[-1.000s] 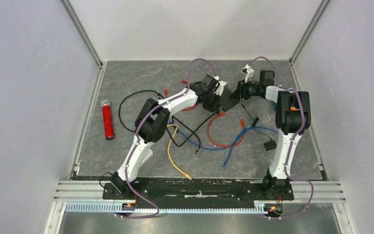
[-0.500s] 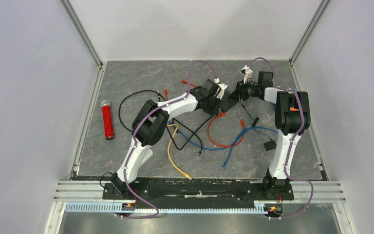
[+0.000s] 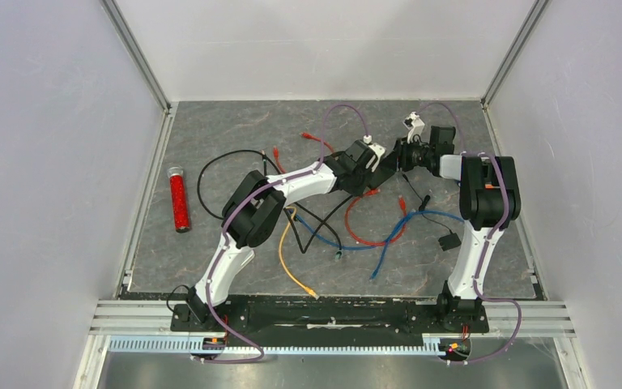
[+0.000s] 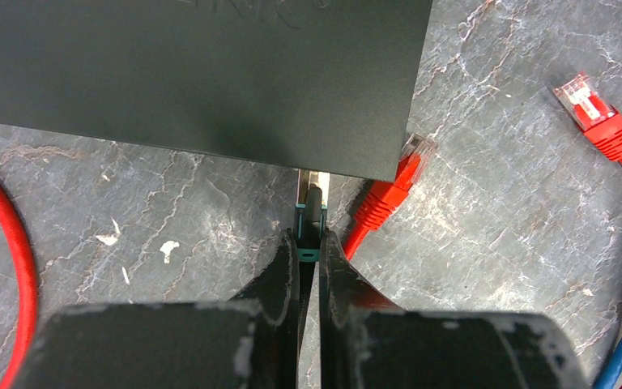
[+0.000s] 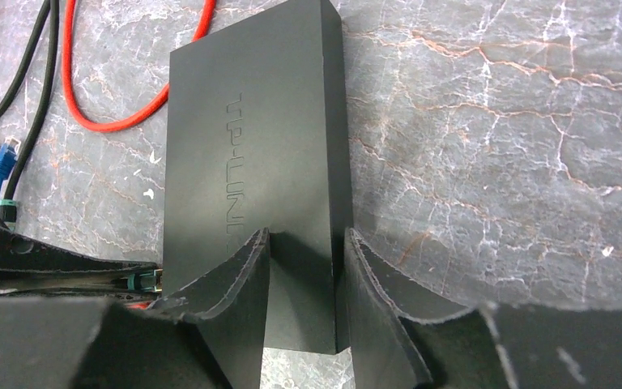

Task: Insert the plug into the switch port
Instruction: Insert the connector into the switch port.

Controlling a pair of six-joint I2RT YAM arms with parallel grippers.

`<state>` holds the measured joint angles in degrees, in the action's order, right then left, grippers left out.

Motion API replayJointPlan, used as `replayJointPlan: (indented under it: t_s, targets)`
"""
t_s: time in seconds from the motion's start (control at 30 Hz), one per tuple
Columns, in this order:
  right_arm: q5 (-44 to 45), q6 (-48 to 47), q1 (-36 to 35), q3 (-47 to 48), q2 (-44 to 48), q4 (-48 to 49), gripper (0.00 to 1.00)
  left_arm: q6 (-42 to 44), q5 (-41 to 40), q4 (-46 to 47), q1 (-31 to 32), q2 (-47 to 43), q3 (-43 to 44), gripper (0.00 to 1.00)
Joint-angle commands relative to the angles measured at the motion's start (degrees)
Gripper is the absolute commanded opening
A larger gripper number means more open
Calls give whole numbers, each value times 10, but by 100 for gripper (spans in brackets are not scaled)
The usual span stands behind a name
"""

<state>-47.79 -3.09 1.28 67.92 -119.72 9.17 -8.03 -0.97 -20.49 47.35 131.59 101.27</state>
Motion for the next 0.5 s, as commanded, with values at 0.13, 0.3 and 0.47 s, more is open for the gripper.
replayJointPlan:
  t_s: [0.13, 0.3, 0.47]
  targets:
    - [-80, 80, -59, -73, -1, -156, 39, -17, 2, 95, 2, 32, -25, 7]
    - [-51, 100, -17, -47, 3, -156, 45, 2, 30, 99, 1, -12, -85, 22]
    - [-40, 105, 25, -19, 11, -160, 48, 37, 76, 87, -2, -48, -122, 32]
